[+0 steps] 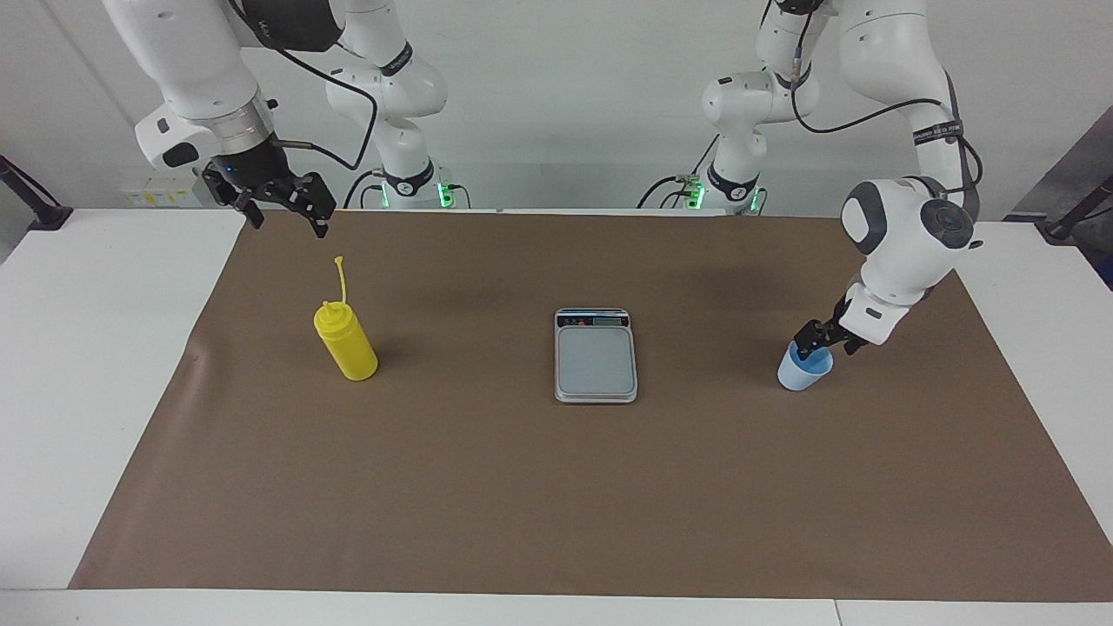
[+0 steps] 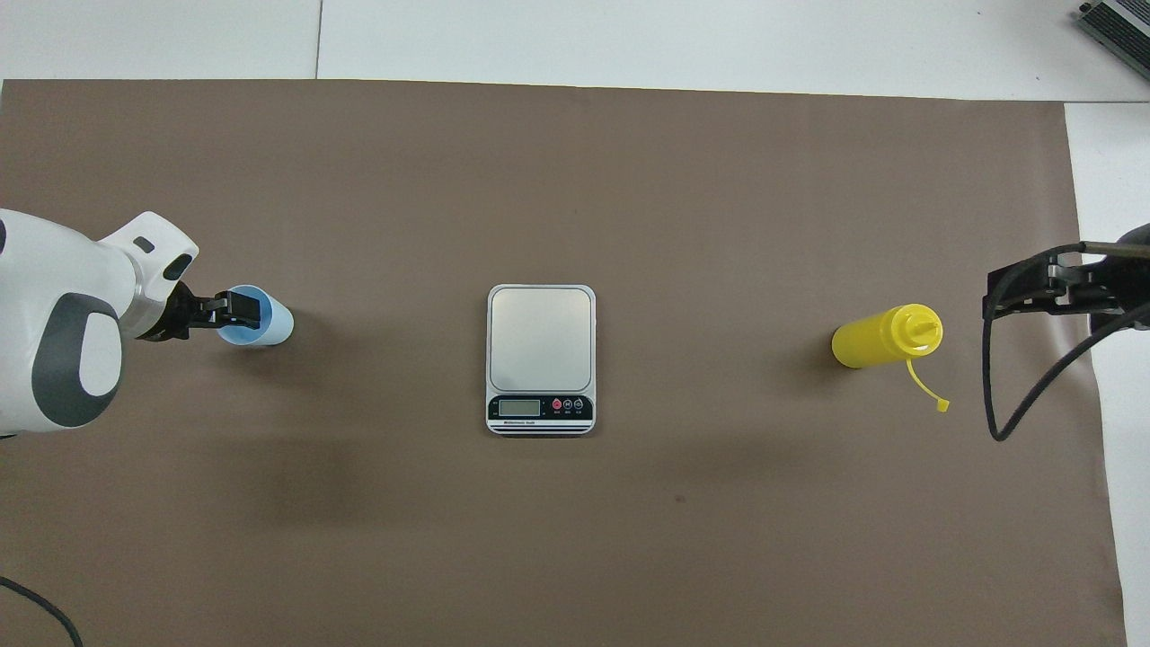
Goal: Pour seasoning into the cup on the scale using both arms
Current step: 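Reach the left gripper to the light blue cup and grasp it, then lift the blue cup with the left gripper and carry it over the scale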
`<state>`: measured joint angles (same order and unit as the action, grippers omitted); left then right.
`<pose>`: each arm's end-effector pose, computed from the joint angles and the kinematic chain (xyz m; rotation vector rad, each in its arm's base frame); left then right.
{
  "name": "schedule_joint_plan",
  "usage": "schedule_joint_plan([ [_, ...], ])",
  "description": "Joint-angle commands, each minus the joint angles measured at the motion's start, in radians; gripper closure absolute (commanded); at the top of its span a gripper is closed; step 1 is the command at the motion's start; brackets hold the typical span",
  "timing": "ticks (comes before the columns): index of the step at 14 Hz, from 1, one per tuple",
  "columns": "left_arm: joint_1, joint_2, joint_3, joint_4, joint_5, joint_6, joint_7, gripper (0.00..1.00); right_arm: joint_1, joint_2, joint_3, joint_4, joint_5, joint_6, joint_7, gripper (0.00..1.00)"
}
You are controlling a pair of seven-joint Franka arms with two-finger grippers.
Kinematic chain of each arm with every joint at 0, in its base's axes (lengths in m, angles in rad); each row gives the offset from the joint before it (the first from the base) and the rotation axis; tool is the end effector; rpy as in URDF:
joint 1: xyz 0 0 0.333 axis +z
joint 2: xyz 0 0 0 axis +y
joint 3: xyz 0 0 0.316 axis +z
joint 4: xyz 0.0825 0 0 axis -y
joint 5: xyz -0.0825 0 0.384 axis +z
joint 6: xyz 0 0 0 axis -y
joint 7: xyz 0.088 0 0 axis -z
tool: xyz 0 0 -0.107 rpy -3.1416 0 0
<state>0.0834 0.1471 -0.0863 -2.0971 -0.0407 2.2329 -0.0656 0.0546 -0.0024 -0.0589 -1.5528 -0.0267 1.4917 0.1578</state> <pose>0.5663 -0.0021 0.3509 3.0943 0.1374 -0.0192 0.5455 -0.0054 0.6276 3.0990 -0.2538 -0.0879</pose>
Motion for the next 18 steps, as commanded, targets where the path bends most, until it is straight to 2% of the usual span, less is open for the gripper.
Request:
schedule_joint_plan([
  [1,0.002,-0.004,-0.004,-0.026,-0.013,0.036,-0.014,0.29,-0.012,-0.024,0.007,-0.027,-0.004,0.002,-0.023,0.00],
  [3,-0.005,-0.001,-0.004,-0.030,-0.013,0.042,-0.014,0.61,-0.012,-0.024,0.007,-0.027,-0.004,0.002,-0.023,0.00],
  [5,-0.010,-0.001,-0.004,-0.031,-0.013,0.042,-0.013,1.00,-0.012,-0.024,0.007,-0.027,-0.004,0.002,-0.023,0.00],
  [8,-0.010,0.009,-0.004,0.003,-0.011,-0.002,-0.010,1.00,-0.012,-0.024,0.007,-0.027,-0.004,0.002,-0.023,0.00],
  [12,-0.011,0.031,-0.009,0.244,-0.011,-0.260,-0.006,1.00,-0.012,-0.024,0.005,-0.027,-0.004,0.002,-0.023,0.00],
  [16,-0.037,0.025,-0.071,0.408,-0.031,-0.450,-0.038,1.00,-0.012,-0.024,0.005,-0.027,-0.004,0.002,-0.023,0.00],
  [18,-0.091,0.029,-0.114,0.445,-0.037,-0.473,-0.190,1.00,-0.012,-0.024,0.005,-0.027,-0.004,0.002,-0.023,0.00],
])
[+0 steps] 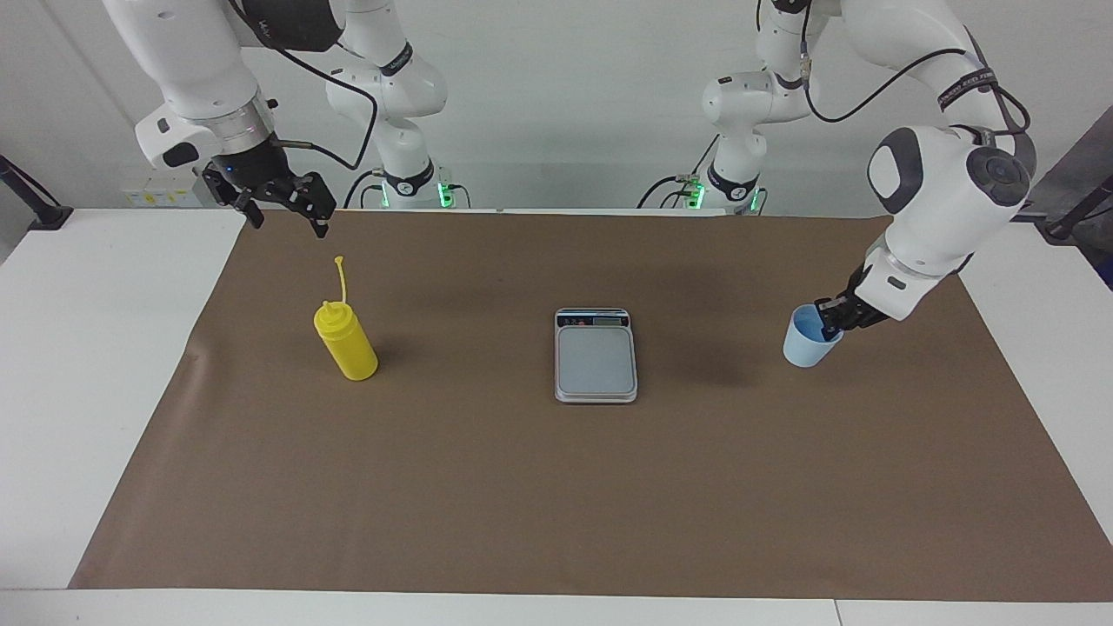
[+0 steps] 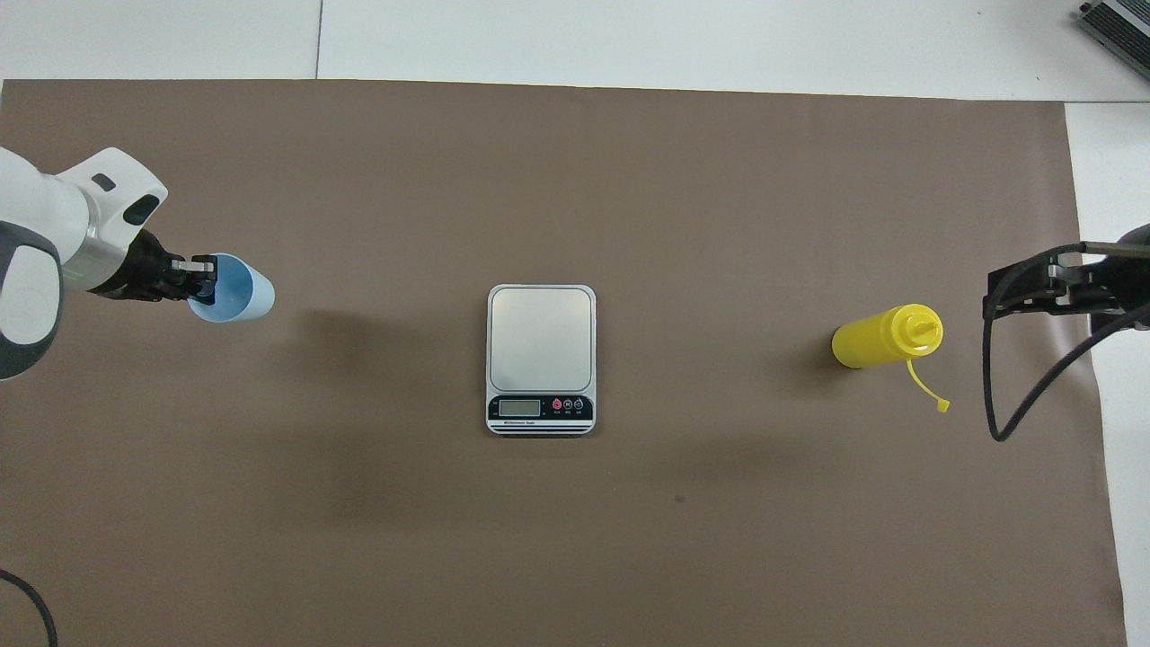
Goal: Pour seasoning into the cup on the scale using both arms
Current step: 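Lift the blue cup with the left gripper and carry it over the scale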
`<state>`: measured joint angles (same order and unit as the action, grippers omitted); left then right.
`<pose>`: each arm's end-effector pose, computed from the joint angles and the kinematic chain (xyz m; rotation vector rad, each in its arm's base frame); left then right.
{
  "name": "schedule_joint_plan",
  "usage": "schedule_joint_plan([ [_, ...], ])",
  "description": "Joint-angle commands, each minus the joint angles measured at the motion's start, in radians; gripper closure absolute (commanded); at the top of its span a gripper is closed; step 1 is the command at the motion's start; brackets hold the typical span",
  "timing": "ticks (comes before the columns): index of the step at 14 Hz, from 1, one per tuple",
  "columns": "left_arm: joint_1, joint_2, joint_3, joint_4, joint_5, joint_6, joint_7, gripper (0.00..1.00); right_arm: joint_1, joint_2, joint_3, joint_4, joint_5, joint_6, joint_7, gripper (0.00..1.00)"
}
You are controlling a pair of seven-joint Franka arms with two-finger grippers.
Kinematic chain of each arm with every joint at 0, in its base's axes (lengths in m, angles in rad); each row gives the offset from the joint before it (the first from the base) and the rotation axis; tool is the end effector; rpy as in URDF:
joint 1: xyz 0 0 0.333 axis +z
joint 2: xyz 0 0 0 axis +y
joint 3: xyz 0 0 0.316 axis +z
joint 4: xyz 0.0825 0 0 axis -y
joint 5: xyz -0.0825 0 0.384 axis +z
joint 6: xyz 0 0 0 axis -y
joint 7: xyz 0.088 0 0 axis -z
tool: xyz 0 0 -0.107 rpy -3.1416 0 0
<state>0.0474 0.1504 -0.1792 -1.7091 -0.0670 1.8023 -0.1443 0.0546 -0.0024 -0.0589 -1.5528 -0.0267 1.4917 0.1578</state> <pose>0.5967 -0.0793 0.4927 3.0564 0.0473 -0.1025 0.5455 -0.0054 0.6276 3.0990 -0.2538 -0.0879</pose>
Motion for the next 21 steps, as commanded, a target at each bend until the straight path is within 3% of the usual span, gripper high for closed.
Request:
schedule_joint_plan([
  [1,-0.101,0.029,-0.029,0.055,-0.023,-0.022,-0.185,1.00,-0.012,-0.024,0.005,-0.027,-0.004,0.002,-0.023,0.00],
  [8,-0.374,0.044,-0.031,-0.016,-0.099,0.190,-0.501,1.00,-0.012,-0.024,0.005,-0.027,-0.004,0.002,-0.023,0.00],
  [10,-0.431,0.084,-0.028,-0.015,-0.099,0.210,-0.546,1.00,-0.012,-0.024,0.005,-0.027,-0.004,0.002,-0.023,0.00],
  [21,-0.440,0.185,-0.026,-0.024,-0.010,0.302,-0.558,1.00,-0.010,-0.024,0.005,-0.027,-0.004,0.002,-0.023,0.00],
])
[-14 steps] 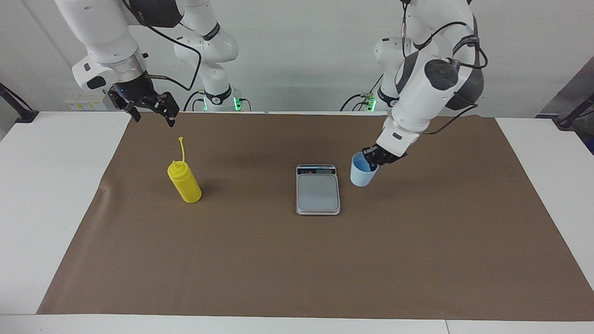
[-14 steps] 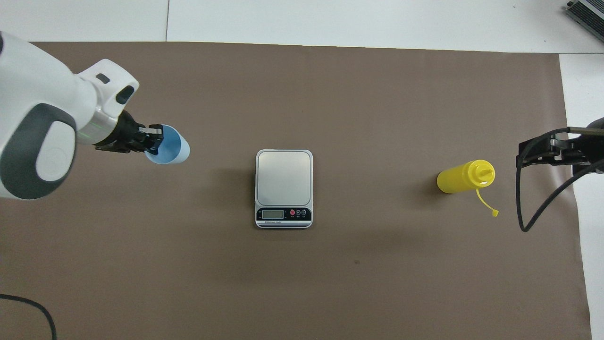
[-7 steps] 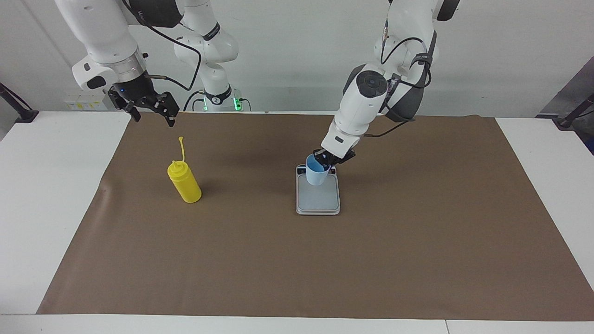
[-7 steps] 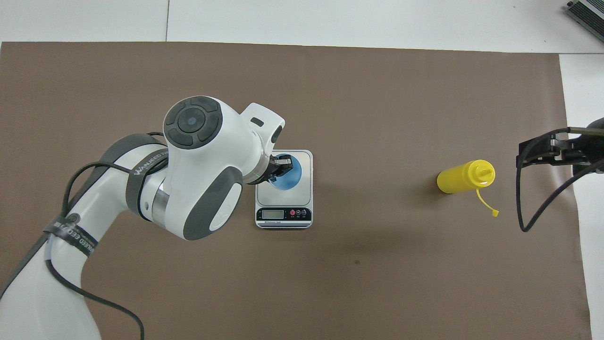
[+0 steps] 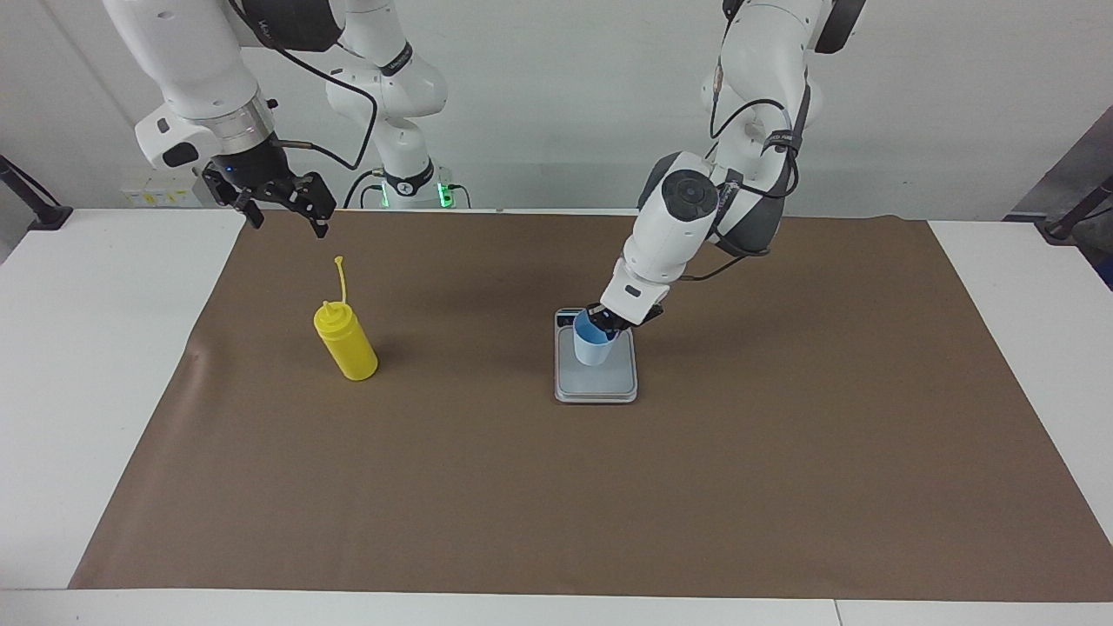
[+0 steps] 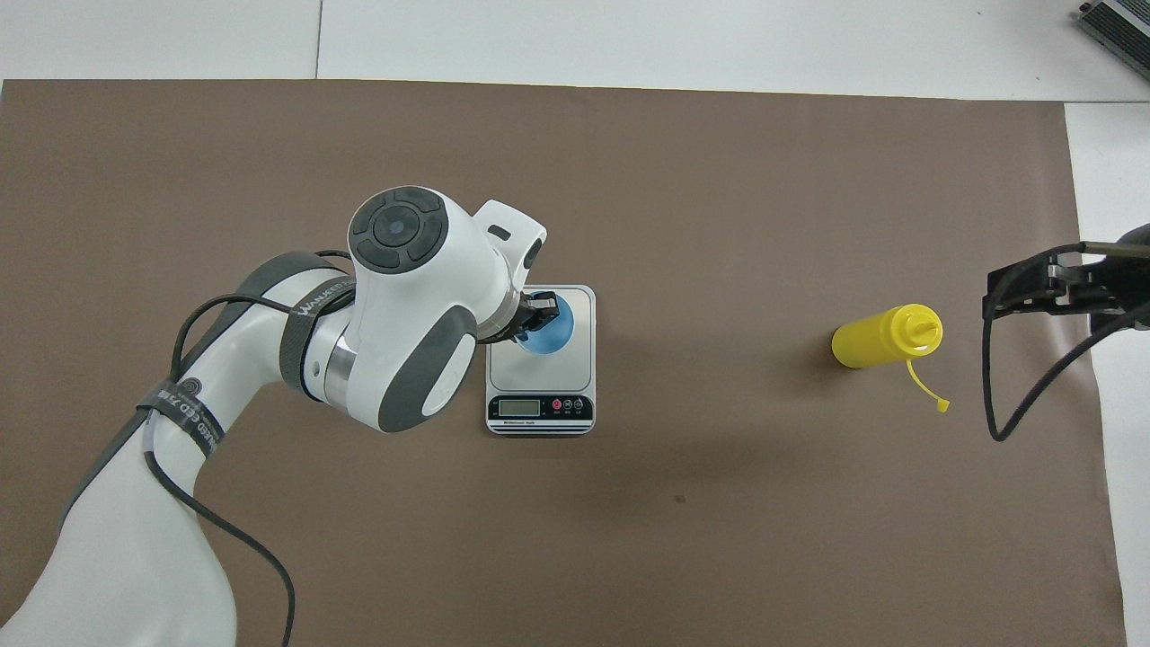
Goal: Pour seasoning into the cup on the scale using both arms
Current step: 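Lower the blue cup onto the scale and open the left gripper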
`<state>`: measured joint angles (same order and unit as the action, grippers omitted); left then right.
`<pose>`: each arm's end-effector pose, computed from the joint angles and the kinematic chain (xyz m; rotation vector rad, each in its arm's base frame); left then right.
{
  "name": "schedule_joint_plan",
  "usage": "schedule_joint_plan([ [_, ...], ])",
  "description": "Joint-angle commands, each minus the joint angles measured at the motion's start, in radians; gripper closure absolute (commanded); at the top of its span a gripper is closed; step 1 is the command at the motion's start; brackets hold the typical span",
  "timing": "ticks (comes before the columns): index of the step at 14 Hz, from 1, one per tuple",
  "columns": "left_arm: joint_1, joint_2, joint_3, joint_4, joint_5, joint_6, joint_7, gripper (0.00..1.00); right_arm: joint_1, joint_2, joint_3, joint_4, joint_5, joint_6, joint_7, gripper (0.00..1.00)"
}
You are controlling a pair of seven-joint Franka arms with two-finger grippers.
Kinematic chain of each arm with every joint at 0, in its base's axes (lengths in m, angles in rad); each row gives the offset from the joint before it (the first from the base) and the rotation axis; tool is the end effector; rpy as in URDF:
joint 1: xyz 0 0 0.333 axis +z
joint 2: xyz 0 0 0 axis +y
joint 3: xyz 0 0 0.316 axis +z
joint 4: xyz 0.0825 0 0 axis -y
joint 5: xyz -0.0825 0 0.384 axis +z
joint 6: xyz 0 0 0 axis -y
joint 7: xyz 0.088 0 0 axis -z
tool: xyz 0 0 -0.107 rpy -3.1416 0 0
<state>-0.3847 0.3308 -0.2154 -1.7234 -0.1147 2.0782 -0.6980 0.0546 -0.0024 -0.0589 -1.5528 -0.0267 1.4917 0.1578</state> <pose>0.5393 -0.3615 0.3999 2.9752 0.2455 -0.1181 0.5455 -0.0054 0.6276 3.0990 -0.2538 -0.0879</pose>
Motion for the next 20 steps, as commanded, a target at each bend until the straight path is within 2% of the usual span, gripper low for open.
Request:
schedule_joint_plan([
  [1,-0.007,0.005,0.010,-0.012,0.038,0.025,-0.005,1.00,-0.012,-0.024,0.005,-0.027,-0.004,0.002,-0.023,0.00],
  [14,-0.016,0.016,0.010,-0.047,0.049,0.077,-0.009,1.00,-0.012,-0.024,0.005,-0.027,-0.004,0.002,-0.023,0.00],
  [15,-0.016,0.016,0.011,-0.042,0.049,0.080,-0.008,0.64,-0.012,-0.024,0.007,-0.027,-0.004,0.002,-0.023,0.00],
  [16,-0.014,0.017,0.010,-0.039,0.056,0.079,-0.008,0.01,-0.012,-0.024,0.005,-0.027,-0.004,0.002,-0.023,0.00],
  [20,-0.002,-0.012,0.016,-0.007,0.081,0.013,-0.005,0.00,-0.012,-0.024,0.005,-0.027,-0.004,0.002,-0.023,0.00],
])
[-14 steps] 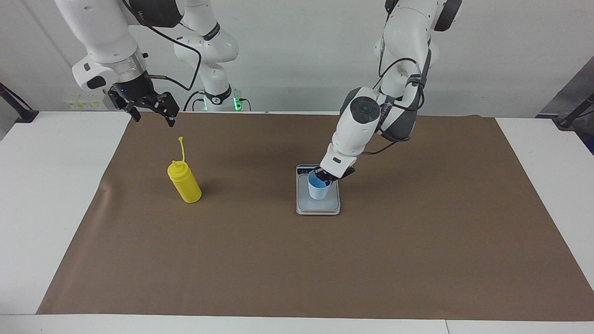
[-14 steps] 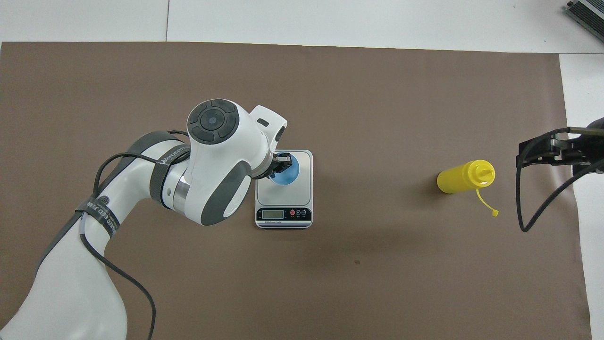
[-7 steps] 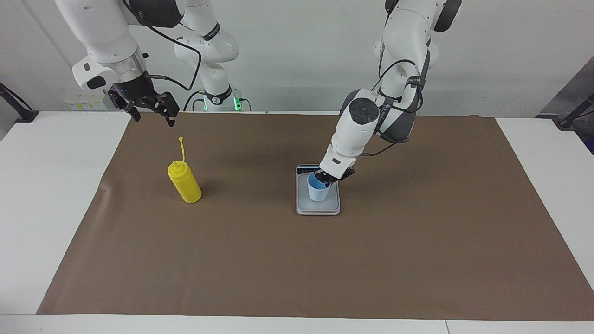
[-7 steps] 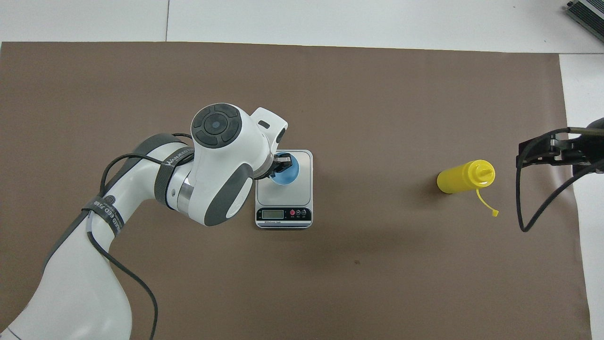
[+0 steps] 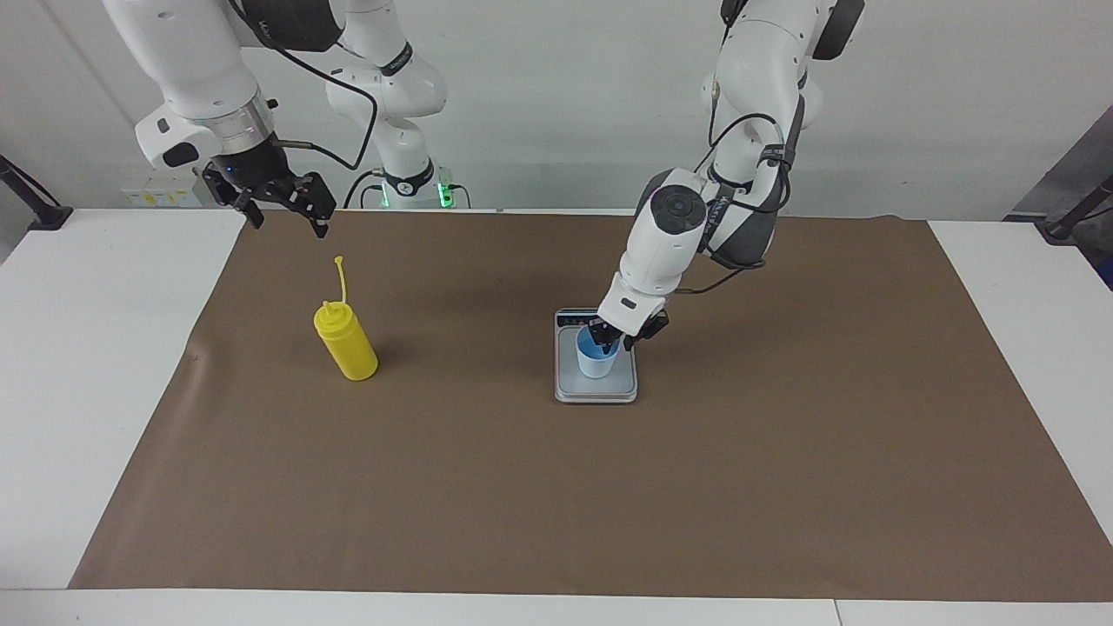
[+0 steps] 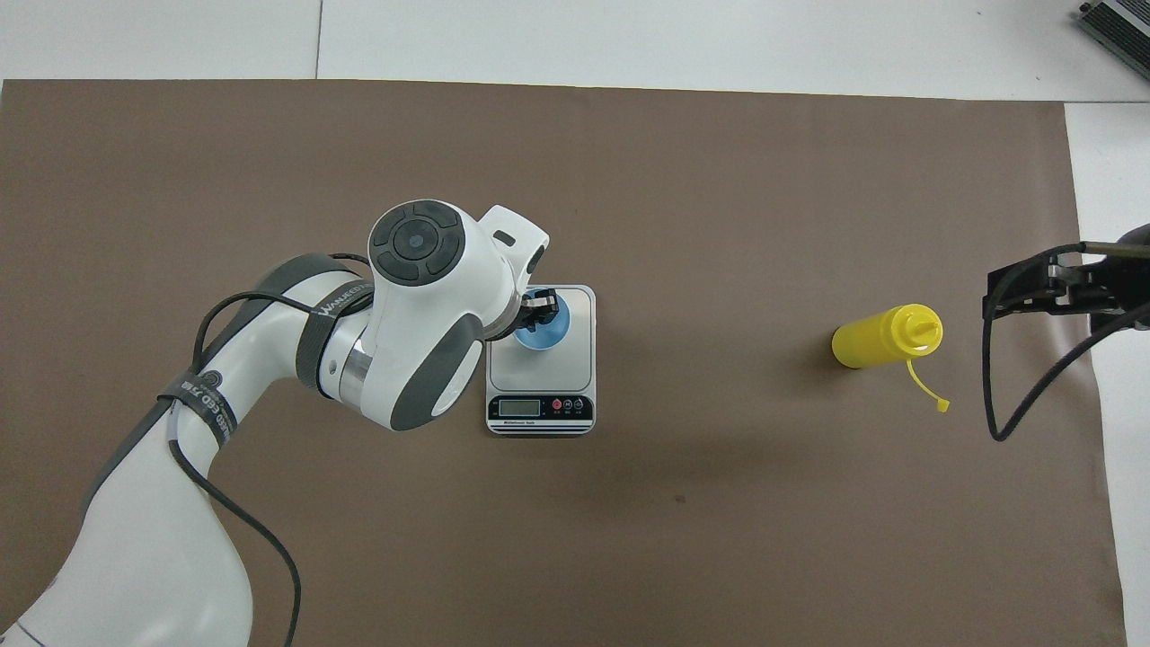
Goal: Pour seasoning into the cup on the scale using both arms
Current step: 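Lower the blue cup onto the scale and open the left gripper, then withdraw the left gripper from the cup back to its rest spot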
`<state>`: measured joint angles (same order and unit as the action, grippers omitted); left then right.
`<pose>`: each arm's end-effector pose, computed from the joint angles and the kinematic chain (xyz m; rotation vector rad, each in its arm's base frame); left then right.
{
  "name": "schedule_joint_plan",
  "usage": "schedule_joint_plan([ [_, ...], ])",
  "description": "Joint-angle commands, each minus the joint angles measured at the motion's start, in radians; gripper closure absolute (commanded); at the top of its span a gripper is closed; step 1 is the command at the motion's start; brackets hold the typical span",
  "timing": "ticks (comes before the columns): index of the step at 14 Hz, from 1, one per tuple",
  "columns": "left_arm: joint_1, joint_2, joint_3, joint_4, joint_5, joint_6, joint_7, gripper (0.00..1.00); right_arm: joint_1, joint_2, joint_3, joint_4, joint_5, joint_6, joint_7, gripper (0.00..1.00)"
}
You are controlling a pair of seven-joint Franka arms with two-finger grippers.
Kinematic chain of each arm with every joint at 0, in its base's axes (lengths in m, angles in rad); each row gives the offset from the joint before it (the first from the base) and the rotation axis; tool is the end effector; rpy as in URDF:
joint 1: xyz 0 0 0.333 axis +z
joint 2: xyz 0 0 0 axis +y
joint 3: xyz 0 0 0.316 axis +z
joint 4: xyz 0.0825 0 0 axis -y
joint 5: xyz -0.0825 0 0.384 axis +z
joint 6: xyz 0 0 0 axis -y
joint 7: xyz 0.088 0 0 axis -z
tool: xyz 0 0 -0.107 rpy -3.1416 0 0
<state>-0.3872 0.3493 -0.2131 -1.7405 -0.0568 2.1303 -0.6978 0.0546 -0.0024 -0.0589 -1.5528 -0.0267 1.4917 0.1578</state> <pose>0.5432 -0.3605 0.3844 3.0086 0.2121 -0.0533 0.5455 -0.0054 0.6276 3.0990 -0.2538 -0.0879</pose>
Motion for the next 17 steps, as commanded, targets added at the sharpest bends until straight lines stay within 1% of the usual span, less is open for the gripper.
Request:
schedule_joint_plan([
  [1,0.014,-0.062,0.020,0.021,0.034,-0.073,0.000,0.00,-0.012,-0.024,0.005,-0.027,-0.004,0.002,-0.023,0.00],
  [3,0.065,-0.116,0.020,0.021,0.058,-0.127,0.015,0.00,-0.012,-0.024,0.005,-0.027,-0.004,0.002,-0.023,0.00],
  [7,0.166,-0.214,0.020,0.018,0.057,-0.257,0.191,0.00,-0.012,-0.024,0.005,-0.027,-0.004,0.002,-0.023,0.00],
  [11,0.266,-0.311,0.018,0.010,0.052,-0.360,0.369,0.00,-0.010,-0.024,0.005,-0.027,-0.004,0.002,-0.023,0.00],
  [13,0.310,-0.341,0.018,0.010,0.051,-0.389,0.444,0.00,-0.012,-0.024,0.005,-0.027,-0.004,0.002,-0.023,0.00],
  [17,0.399,-0.377,0.021,0.010,0.049,-0.435,0.569,0.00,-0.012,-0.024,0.005,-0.027,-0.004,0.002,-0.023,0.00],
])
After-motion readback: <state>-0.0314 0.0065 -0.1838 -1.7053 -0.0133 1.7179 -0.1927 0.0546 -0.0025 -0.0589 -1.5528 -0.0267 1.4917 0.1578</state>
